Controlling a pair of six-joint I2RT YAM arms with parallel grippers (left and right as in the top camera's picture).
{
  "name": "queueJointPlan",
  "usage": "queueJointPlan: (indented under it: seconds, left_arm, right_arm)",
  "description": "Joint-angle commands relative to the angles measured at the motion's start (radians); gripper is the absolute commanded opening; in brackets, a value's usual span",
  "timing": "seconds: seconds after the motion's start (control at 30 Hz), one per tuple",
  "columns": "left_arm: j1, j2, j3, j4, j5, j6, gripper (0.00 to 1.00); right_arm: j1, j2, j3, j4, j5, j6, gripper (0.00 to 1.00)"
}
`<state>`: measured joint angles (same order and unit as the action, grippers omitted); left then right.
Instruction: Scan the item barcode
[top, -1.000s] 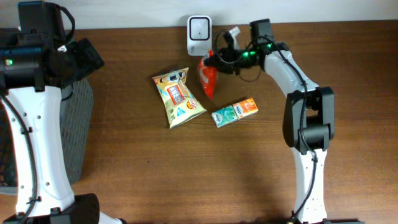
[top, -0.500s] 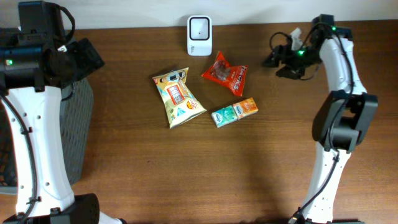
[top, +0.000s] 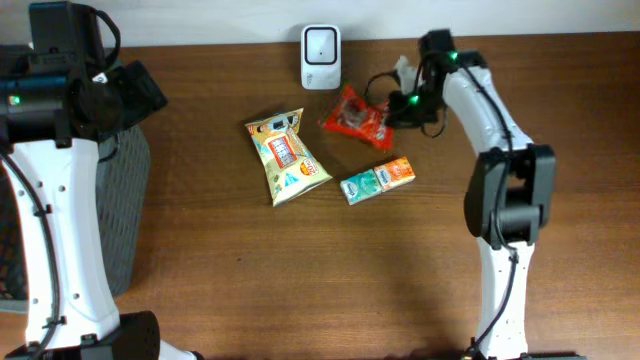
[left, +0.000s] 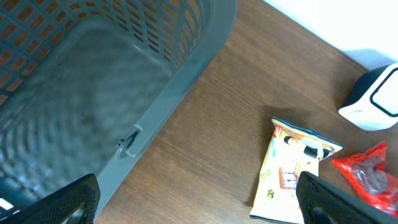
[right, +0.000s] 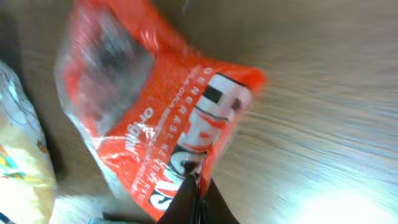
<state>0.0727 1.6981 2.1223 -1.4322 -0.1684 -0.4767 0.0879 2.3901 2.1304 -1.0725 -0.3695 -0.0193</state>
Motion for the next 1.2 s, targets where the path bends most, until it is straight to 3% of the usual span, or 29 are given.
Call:
queueJointPlan:
  seconds: [0.0, 0.1, 0.17, 0.2, 0.23, 0.3, 0.37, 0.4, 0.5, 0.57, 0.8, 0.87, 1.0, 1.07, 1.17]
  left_arm:
    - [0.0, -0.005, 0.003, -0.001, -0.004, -0.009, 0.99]
    - [0.0, -0.005, 0.003, -0.001, -0.004, -0.009, 0.99]
    - [0.0, -0.005, 0.003, -0.001, -0.004, -0.008, 0.99]
    - [0.0, -0.005, 0.003, -0.001, -0.004, -0.008, 0.99]
    - [0.0, -0.005, 0.003, -0.001, -0.004, -0.009, 0.99]
    - [0.0, -0.005, 0.003, -0.001, -0.004, -0.009, 0.99]
    - [0.0, -0.005, 0.003, -0.001, -0.004, -0.009, 0.99]
    - [0.0, -0.005, 0.003, -0.001, -0.004, -0.009, 0.99]
    - [0.0, -0.005, 0.003, -0.001, -0.004, -0.008, 0.99]
    - [0.0, -0.005, 0.003, -0.001, -0.004, -0.009, 0.99]
    - [0.0, -0.005, 0.003, -0.001, -0.004, -0.009, 0.99]
    - [0.0, -0.005, 0.003, -0.001, -0.004, -0.009, 0.99]
    - [0.0, -0.005, 0.003, -0.001, -0.004, -0.009, 0.99]
    - [0.0, -0.005, 0.003, -0.001, -0.004, -0.009, 0.99]
    - [0.0, -0.005, 0.003, -0.001, -0.004, -0.009, 0.99]
  right_arm:
    - [-0.014, -0.25, 0.092, -0.04, 0.352, 0.009, 0.04]
    - [0.006, -0.359, 0.092, -0.096, 0.532, -0.003, 0.04]
    - [0.016, -0.328, 0.089, -0.108, 0.451, -0.003, 0.04]
    - [0.016, -0.297, 0.084, -0.107, 0.351, -0.003, 0.2]
    - [0.016, -0.257, 0.084, -0.111, 0.28, -0.002, 0.47]
    - [0.01, -0.171, 0.082, -0.129, 0.19, 0.001, 0.7]
    - [-0.013, -0.071, 0.082, -0.144, 0.127, -0.002, 0.69]
    - [-0.029, -0.024, 0.082, -0.147, 0.043, -0.066, 0.62]
    - [-0.051, 0.061, 0.082, -0.155, -0.203, -0.269, 0.62]
    - [-0.047, 0.113, 0.082, -0.1, -0.203, -0.26, 0.67]
    - [-0.043, 0.224, 0.082, 0.034, -0.188, -0.152, 0.68]
    - [-0.043, 0.243, 0.082, 0.047, -0.183, -0.108, 0.04]
    - [-0.078, 0.196, 0.163, -0.034, -0.063, -0.072, 0.04]
    - [-0.095, 0.153, 0.325, -0.169, 0.055, -0.072, 0.04]
    - [-0.068, 0.127, 0.595, -0.368, 0.455, -0.005, 0.04]
